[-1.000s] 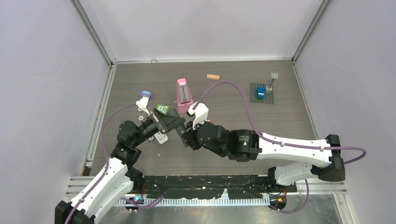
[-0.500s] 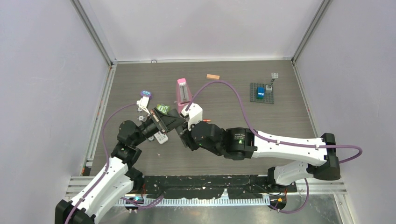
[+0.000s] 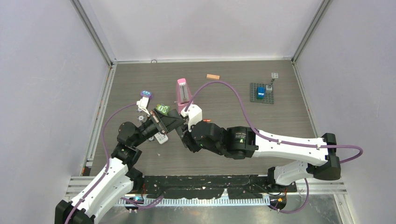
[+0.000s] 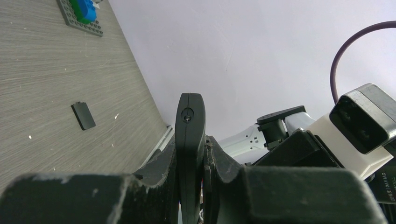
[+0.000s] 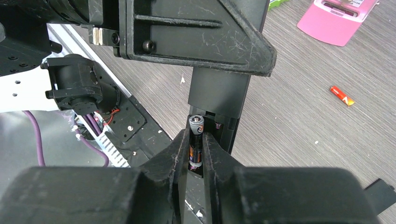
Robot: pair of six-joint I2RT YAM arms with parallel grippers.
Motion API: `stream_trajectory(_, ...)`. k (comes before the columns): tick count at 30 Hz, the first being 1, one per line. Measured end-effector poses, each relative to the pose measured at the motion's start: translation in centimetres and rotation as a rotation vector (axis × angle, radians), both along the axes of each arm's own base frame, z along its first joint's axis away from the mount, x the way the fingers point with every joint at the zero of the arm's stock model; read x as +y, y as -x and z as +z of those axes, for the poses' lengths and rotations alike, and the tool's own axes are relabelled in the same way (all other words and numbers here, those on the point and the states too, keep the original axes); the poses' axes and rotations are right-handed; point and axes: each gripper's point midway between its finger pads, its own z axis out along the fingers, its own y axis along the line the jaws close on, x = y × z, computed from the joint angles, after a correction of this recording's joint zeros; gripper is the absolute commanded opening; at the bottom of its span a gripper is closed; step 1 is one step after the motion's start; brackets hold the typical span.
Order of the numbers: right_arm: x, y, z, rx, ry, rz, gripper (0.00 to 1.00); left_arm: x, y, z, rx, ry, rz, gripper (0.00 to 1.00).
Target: Load the batteries into the remote control
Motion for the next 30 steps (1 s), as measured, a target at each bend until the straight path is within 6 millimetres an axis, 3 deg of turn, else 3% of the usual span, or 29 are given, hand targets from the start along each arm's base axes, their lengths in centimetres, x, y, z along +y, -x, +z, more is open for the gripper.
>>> stream_trajectory(18,0.1,0.2,1.7,0.015,-0.016,-0.013,0.5,0.1,0.1,0.8,-0.02,0.024,0.0,0.0)
stream_trajectory(22,-0.1,0.0,2.4,0.017,-0.039,-0.035,0.64,0.1,0.2,1.1,-0.033,0.03,-0.001,0.0)
stream_trajectory(23,-0.3,0.0,2.7,0.02,-0.047,-0.044,0.74,0.1,0.2,1.2,-0.04,0.034,-0.002,0.0)
stream_trajectory(25,-0.6,0.0,3.2,0.033,-0.073,-0.062,0.82,0.1,0.3,1.6,-0.054,0.041,-0.007,0.0)
stream_trajectory(30,-1.7,0.2,5.5,0.079,-0.172,-0.103,0.89,0.0,0.8,2.4,-0.102,0.059,-0.026,0.0)
